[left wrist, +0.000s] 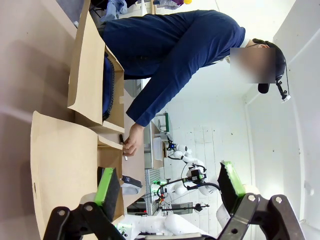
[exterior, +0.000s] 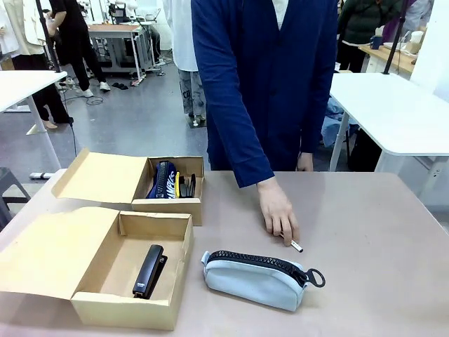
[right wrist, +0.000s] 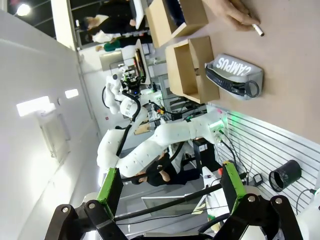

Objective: Place items inside the box.
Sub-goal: Pick up a Pencil pouch or Stapler and place it inside the Mailer Box closest to the robot.

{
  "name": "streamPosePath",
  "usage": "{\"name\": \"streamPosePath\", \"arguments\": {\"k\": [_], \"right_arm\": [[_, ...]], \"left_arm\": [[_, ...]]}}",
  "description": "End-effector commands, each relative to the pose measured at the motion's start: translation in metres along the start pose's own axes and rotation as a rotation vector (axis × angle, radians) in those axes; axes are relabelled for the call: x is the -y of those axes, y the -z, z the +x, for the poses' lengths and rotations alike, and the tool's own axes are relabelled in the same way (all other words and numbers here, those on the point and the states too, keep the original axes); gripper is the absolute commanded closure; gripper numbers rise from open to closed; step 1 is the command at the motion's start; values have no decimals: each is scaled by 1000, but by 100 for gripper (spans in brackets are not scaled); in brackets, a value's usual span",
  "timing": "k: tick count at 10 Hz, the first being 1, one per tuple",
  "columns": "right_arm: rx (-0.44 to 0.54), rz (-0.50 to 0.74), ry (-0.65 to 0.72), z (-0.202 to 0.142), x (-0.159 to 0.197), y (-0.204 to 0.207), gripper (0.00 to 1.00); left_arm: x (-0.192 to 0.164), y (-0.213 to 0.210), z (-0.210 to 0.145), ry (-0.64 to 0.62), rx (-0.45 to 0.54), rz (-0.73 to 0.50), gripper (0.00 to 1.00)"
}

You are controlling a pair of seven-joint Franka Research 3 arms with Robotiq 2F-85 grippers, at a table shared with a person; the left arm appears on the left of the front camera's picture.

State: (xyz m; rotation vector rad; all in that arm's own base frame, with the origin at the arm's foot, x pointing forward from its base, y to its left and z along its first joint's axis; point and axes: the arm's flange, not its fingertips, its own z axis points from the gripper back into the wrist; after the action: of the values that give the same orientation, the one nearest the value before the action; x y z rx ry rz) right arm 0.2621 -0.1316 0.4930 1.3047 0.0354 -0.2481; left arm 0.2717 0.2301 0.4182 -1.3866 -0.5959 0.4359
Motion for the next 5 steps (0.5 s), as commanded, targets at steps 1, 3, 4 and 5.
{"name": "streamPosePath", "arguments": {"k": [1, 3, 4, 5], "right_arm": [[1, 12, 20, -2, -6, -1, 0], [1, 12, 20, -2, -6, -1, 0], [0, 0, 0, 0, 0, 0, 0], [-80, -130, -129, 4, -14, 23, 0]], "left_arm": [[2, 0, -1, 21, -3, -13, 0], [2, 0, -1, 21, -3, -13, 0], [2, 0, -1, 21, -3, -13, 0], [2, 0, -1, 21, -3, -13, 0]]}}
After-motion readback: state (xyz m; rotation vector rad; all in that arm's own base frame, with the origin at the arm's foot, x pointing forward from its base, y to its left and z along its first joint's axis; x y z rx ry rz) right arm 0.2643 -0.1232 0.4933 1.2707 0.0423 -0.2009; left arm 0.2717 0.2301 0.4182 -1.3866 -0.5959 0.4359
